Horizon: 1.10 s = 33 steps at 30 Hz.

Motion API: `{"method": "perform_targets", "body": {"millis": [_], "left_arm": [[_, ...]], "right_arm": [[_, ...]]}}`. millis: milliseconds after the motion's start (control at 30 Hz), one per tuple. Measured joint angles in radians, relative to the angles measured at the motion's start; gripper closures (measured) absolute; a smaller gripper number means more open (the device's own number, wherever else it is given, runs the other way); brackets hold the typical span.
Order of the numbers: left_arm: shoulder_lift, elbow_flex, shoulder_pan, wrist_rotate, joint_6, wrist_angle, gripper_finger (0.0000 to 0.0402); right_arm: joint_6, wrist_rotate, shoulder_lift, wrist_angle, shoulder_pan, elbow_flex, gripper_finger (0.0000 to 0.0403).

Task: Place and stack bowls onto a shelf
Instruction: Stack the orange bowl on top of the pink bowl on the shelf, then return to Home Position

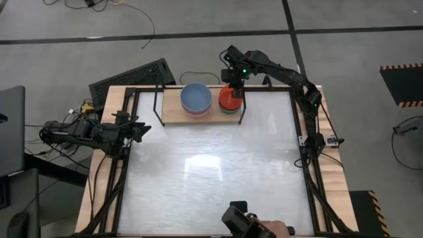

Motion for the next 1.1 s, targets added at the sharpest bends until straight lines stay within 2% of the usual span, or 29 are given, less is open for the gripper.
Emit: {"method": "perform_targets", "body": {"millis": [200, 367, 700, 867, 1000, 1100], "left_arm": [[0.000, 0.000, 0.000, 0.002, 0.000, 0.002, 0.0157], [0.000, 0.000, 0.000, 0.002, 0.000, 0.006, 0.0157], [0.000, 0.000, 0.000, 0.037, 0.028, 0.031, 0.0157], [0.000, 0.003, 0.000, 0.005, 0.044, 0.135, 0.0157], [0.000, 0.049, 0.000, 0.003, 0.159, 0.250, 0.0157], [0.000, 0.113, 0.000, -0.004, 0.217, 0.310, 0.0157]], "right_arm": [[-0.035, -0.004, 0.005, 0.000, 0.004, -0.001, 0.0359], [-0.048, 0.006, 0.005, 0.009, 0.010, -0.001, 0.0337], [-0.028, 0.008, 0.005, 0.016, 0.009, 0.011, 0.0231], [0.058, 0.010, 0.005, 0.013, 0.012, 0.117, 0.0201], [0.169, 0.017, 0.005, -0.021, 0.033, 0.254, 0.0196], [0.203, 0.028, 0.005, -0.114, 0.059, 0.380, 0.0198]]}}
